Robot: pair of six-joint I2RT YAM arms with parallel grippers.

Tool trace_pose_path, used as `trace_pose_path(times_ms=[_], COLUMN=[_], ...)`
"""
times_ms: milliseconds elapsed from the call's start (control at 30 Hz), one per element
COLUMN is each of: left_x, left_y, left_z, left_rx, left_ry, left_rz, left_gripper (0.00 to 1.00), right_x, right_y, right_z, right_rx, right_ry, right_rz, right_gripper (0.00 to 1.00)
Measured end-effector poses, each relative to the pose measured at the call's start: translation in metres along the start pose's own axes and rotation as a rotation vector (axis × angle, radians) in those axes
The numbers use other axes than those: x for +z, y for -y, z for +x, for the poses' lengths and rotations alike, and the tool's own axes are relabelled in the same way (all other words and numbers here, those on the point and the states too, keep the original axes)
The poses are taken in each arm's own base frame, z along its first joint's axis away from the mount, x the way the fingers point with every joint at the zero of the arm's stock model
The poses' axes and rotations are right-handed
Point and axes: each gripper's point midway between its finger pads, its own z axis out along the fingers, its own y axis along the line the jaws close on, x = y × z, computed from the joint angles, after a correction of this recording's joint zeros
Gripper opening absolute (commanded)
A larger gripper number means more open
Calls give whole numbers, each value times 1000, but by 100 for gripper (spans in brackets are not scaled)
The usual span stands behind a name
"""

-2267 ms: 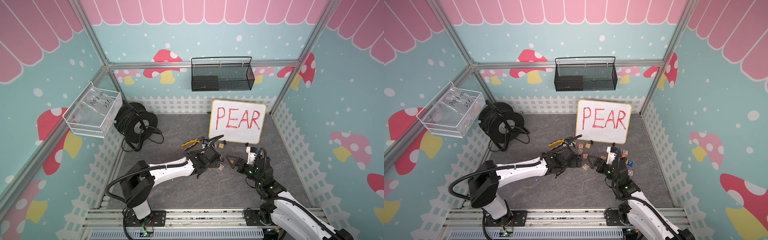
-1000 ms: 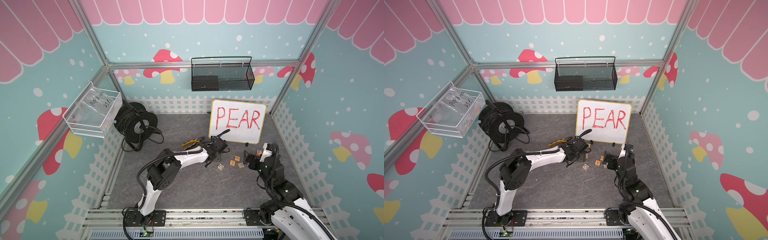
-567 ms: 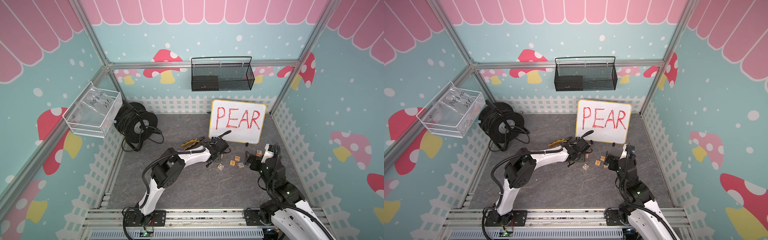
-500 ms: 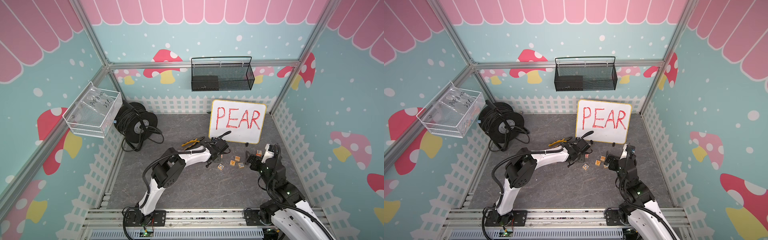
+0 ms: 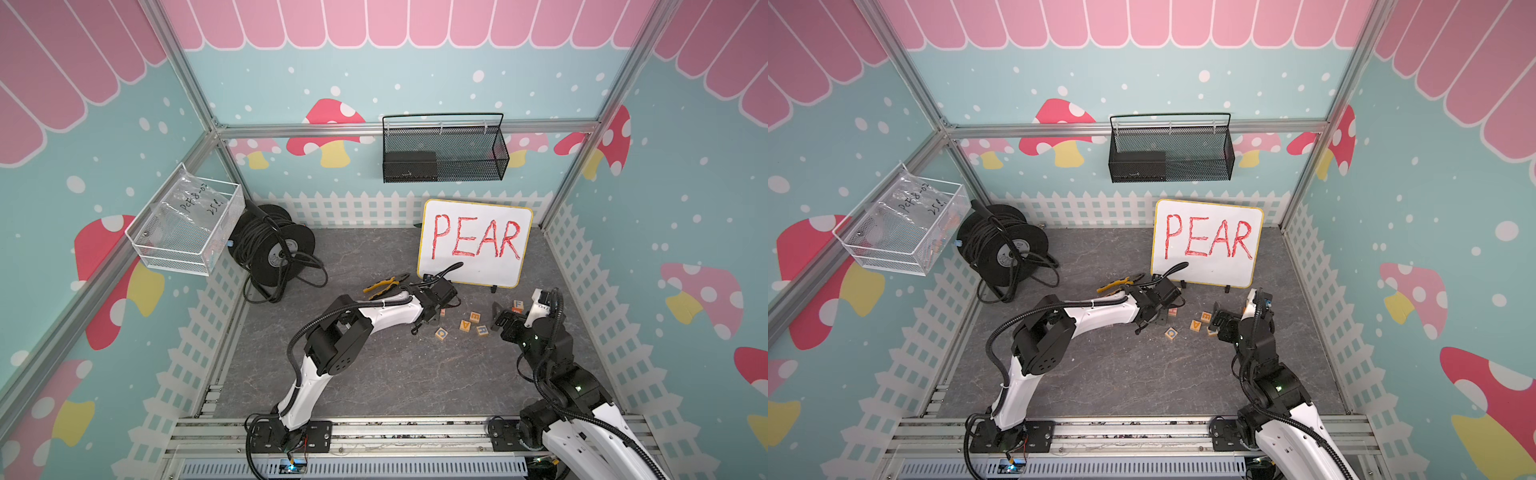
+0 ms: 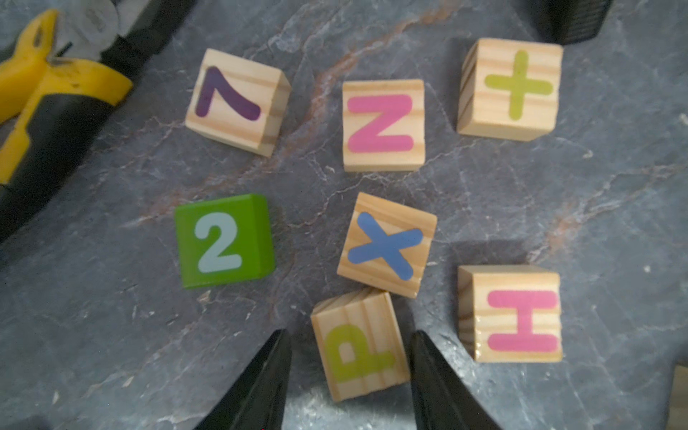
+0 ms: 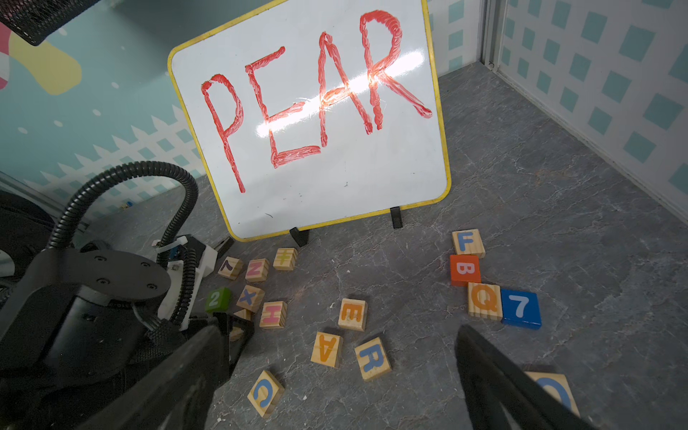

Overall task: Spell the uppercase word “pear” with letter blocks
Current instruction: Pick up the letter block from the center of the board.

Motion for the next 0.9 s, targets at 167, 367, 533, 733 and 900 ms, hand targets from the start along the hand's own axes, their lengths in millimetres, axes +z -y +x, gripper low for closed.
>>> trace_pose_path(times_ms=[167,367,533,733,900], left_x=[0,5,5,5,-5], left_y=[2,-1,-3,-6,-19], left_z=[-6,-5,-6,-4,12], left_rx=[6,17,32,79,135], left_ry=[15,14,20,34,12], left_rz=[-3,-18,-26,-23,-14], left_gripper=[53,45,40,37,35], right_x=[1,1,-5,-6,-4], right_y=[1,5,6,6,7], right_z=[2,9,6,6,8], right_rx=[-3,-18,-7,-3,-5], right_ry=[-8,-37,-20,-18,-28], right_rz=[4,21,12,14,21], right_gripper=[99,99,99,99,99])
